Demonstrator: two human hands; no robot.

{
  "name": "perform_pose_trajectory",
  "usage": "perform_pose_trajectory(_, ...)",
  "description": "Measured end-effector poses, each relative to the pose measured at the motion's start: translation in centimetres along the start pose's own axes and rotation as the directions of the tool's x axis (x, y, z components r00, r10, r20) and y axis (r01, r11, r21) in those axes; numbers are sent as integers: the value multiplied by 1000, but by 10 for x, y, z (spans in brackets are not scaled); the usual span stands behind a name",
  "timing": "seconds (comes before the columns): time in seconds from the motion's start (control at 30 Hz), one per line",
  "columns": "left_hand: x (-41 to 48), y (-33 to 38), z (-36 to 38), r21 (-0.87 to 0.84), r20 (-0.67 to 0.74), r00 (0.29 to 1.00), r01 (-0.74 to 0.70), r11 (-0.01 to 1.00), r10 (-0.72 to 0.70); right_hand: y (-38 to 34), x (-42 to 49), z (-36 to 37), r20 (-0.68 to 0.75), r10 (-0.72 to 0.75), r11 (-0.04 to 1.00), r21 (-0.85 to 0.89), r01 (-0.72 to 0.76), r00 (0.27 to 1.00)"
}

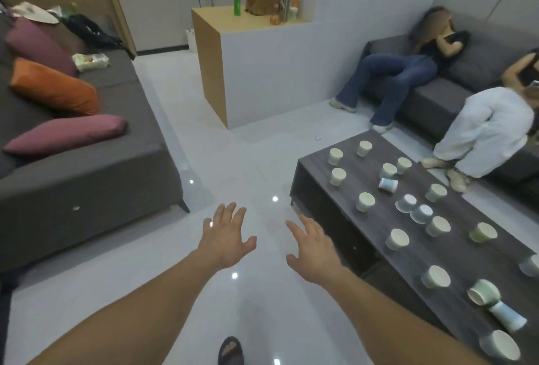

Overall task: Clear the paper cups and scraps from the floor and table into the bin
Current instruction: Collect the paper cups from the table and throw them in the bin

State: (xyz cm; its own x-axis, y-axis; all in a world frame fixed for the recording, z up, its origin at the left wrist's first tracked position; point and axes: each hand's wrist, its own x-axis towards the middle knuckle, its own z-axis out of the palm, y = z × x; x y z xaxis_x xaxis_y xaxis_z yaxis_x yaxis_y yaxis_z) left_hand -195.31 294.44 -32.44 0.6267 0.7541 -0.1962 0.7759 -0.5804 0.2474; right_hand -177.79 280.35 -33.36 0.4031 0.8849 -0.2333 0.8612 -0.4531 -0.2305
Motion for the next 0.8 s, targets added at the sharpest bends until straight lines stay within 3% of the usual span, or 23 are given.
perform_pose_trajectory(0.4, 280, -1, -82, 60, -33, 997, -74, 995, 76, 32, 264, -74, -58, 21, 998, 54, -18, 998)
perform_pose_trajectory(0.8, 514, 21, -127, 59, -16, 1000, -16, 998, 17, 91, 510, -162, -30, -10, 997, 81, 13, 999)
